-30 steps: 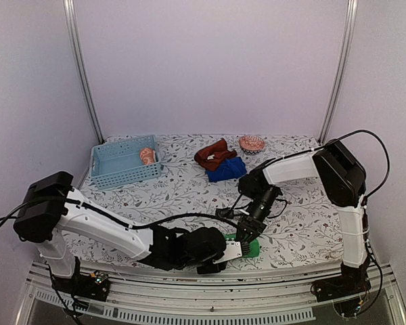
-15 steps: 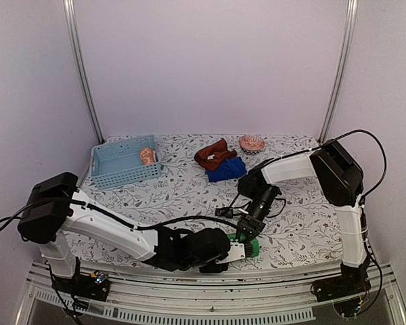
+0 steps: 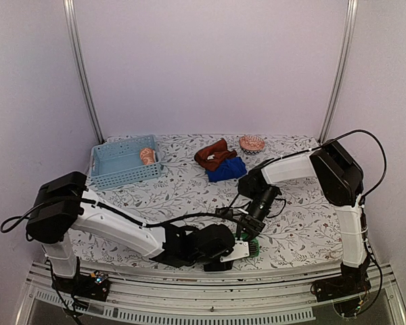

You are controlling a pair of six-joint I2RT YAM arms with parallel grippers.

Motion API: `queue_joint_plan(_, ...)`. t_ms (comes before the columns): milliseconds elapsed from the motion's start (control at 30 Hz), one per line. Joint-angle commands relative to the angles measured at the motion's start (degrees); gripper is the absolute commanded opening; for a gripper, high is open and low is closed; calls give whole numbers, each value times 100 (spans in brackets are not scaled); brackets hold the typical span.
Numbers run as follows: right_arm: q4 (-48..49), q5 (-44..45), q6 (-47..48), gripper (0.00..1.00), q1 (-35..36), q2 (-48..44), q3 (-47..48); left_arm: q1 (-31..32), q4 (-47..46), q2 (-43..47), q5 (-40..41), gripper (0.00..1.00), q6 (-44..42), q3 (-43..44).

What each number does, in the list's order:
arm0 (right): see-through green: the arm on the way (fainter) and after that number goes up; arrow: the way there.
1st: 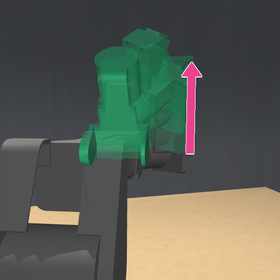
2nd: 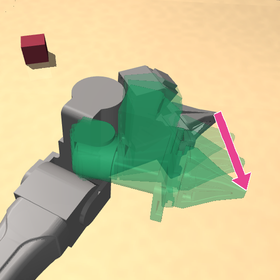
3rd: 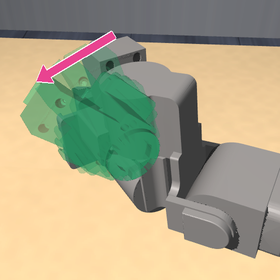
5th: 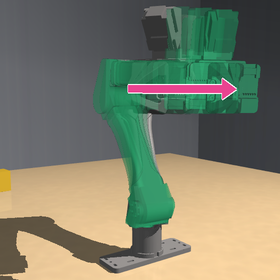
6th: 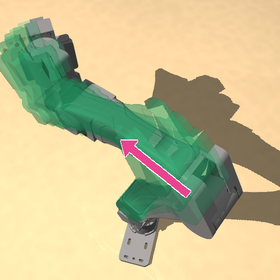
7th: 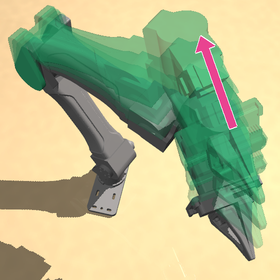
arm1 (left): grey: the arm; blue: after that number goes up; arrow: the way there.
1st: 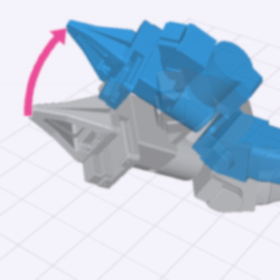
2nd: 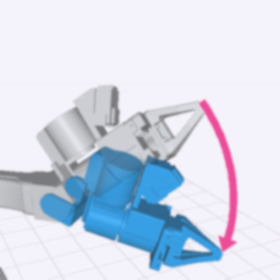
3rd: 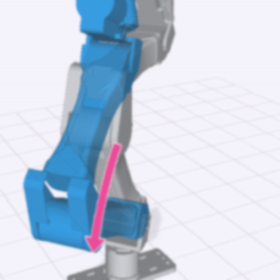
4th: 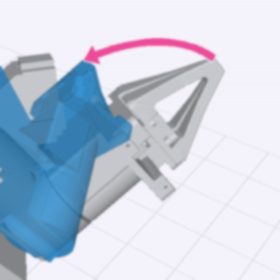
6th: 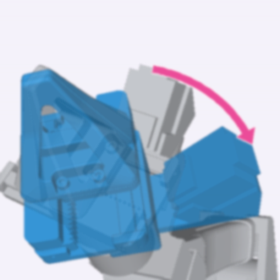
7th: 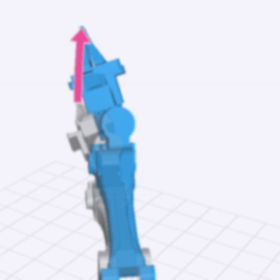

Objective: Roll the towels
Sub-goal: Roll the towel at the center of the board.

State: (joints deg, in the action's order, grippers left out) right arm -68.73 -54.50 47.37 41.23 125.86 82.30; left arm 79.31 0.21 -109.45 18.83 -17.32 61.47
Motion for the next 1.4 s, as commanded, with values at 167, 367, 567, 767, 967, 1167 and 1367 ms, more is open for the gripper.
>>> queue_joint_plan(167,125,510,61,26,69,-33,-245,-222,192,-544,-282,46,113,64)
queue_joint_plan(367,-456,231,473,41,-107,-719,-128,-399,343,-549,-509,30,464,-127)
queue_joint_plan(567,-461,126,414,44,-827,-1745,-19,-713,486,-159,-1155,24,983,-416)
queue_joint_plan(767,1040,877,-256,36,-1099,-3200,-796,-1048,922,-489,-1988,24,1449,-181)
queue_joint_plan(967,2469,1840,-468,36,-982,-4754,-2035,-1493,1199,-785,-2965,23,1855,118)
queue_joint_plan(1167,3034,3230,-253,42,223,-5142,-2953,-1876,1396,-941,-3638,23,2147,381)
queue_joint_plan(1367,3859,4564,-201,44,1132,-5000,-3268,-2075,1390,-1011,-4008,23,2288,435)
